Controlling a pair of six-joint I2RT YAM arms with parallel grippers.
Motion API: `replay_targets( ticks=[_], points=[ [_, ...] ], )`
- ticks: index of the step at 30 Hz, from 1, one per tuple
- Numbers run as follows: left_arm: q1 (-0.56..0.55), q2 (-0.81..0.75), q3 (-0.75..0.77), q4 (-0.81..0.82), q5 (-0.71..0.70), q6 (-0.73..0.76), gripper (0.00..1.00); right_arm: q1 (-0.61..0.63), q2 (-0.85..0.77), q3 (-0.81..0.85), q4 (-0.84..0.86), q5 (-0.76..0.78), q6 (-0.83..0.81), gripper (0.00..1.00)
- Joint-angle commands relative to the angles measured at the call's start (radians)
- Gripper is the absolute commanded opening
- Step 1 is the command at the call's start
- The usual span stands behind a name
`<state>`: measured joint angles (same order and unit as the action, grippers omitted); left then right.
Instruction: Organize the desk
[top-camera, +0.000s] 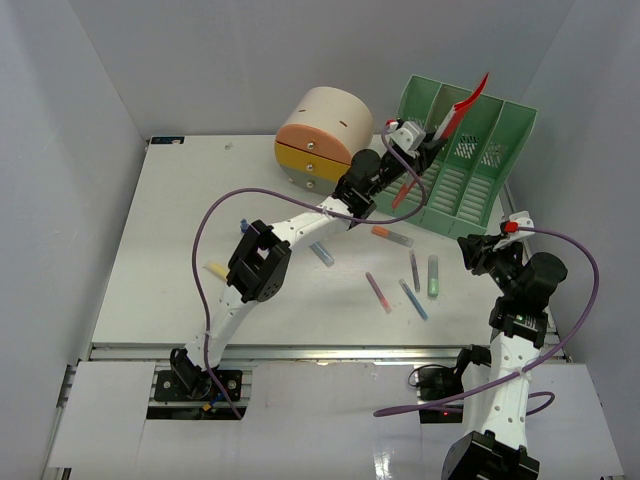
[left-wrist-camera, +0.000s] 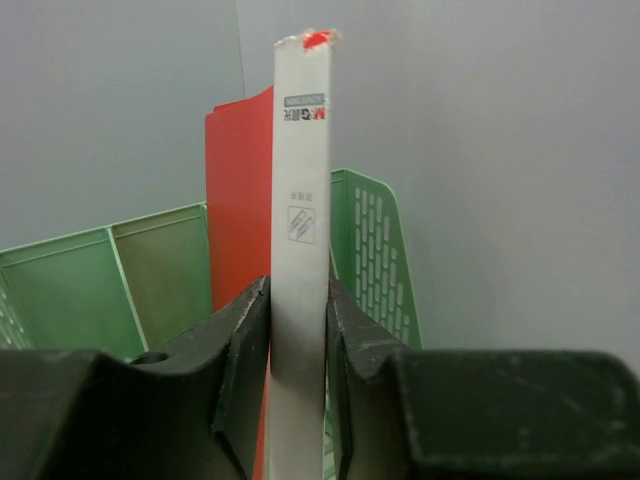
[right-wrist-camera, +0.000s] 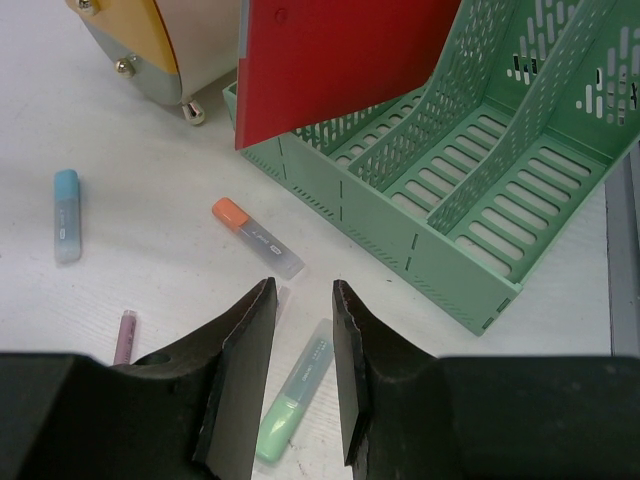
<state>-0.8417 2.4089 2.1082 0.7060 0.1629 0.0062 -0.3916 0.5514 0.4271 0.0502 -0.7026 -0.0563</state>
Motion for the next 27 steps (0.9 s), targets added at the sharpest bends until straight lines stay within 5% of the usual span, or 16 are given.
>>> replay_targets(
  ticks=[1, 7, 11, 24, 27],
  points=[
    [-0.005, -0.083, -0.012, -0.133, -0.007, 0.046, 0.33, -0.004, -0.009, 0.006, 0.034, 0.002, -0.002, 0.36],
    [-0.005, -0.066, 0.0, -0.185, -0.036, 0.065, 0.24, -0.004, -0.015, 0.006, 0.033, 0.007, -0.005, 0.36],
    [-0.005, -0.068, 0.004, -0.184, -0.039, 0.056, 0.0, -0.004, -0.017, 0.006, 0.033, 0.009, -0.006, 0.36],
    [0.007, -0.187, -0.074, -0.059, -0.039, 0.051, 0.0, -0.003, -0.018, 0.004, 0.034, -0.021, -0.01, 0.36],
    [0.007, -0.196, -0.098, -0.057, -0.036, 0.048, 0.0, -0.004, 0.023, 0.021, 0.055, -0.1, 0.002, 0.47]
  ],
)
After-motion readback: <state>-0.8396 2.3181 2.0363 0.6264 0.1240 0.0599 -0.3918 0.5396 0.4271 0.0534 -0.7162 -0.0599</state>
